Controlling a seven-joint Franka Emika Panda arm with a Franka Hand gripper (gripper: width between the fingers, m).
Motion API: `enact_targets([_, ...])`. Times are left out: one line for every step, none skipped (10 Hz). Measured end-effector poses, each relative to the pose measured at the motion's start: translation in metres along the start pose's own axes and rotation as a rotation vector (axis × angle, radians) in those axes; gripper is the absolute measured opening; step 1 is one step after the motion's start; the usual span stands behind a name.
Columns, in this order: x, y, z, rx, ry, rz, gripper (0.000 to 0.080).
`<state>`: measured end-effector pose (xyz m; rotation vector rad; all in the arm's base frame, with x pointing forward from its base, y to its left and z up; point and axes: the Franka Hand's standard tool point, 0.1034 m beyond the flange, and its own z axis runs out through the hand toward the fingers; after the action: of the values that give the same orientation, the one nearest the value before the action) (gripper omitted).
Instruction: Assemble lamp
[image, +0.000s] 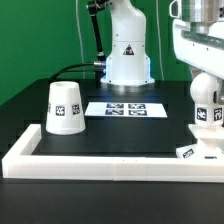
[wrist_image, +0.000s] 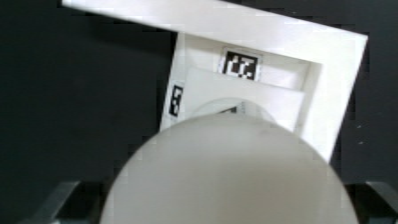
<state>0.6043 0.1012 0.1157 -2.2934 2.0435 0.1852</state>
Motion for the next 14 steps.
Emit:
enact_targets([0.0, 0.0, 0.0, 0.003, -0.029, 0.12, 0.058])
enact_targets([0.001, 0.0, 0.0, -0.001, -0.041, 0.193, 0.058])
enact_targets([0.002, -0.001, 0.0, 0.0, -0.047, 0.232, 0.058])
enact_targets([0.001, -0.001, 0.0, -0.001, -0.048, 0.283, 0.058])
enact_targets([0.0, -0.001, 0.0, -0.001, -0.048, 0.303, 0.0586])
enact_targets([0.0, 0.0, 0.001, -0.001, -0.047, 0.278, 0.0586])
enact_targets([0.0, 0.0, 0.001, -0.001, -0.047, 0.251, 0.068])
enact_targets([-0.001, 0.0, 0.001, -0.001, -0.047, 0.238, 0.068])
enact_targets([-0.001, 0.0, 0.001, 0.0, -0.042, 0.151, 0.0696])
enact_targets([-0.004, 0.0, 0.001, 0.001, -0.04, 0.024, 0.0698])
enact_targets([-0.007, 0.001, 0.002, 0.0, -0.034, -0.11, 0.0698])
enact_targets([-0.01, 0.001, 0.003, 0.0, -0.031, -0.23, 0.0698])
enact_targets([-0.012, 0.001, 0.003, 0.002, -0.031, -0.333, 0.0698])
enact_targets([-0.013, 0.0, 0.002, 0.005, -0.026, -0.422, 0.0698])
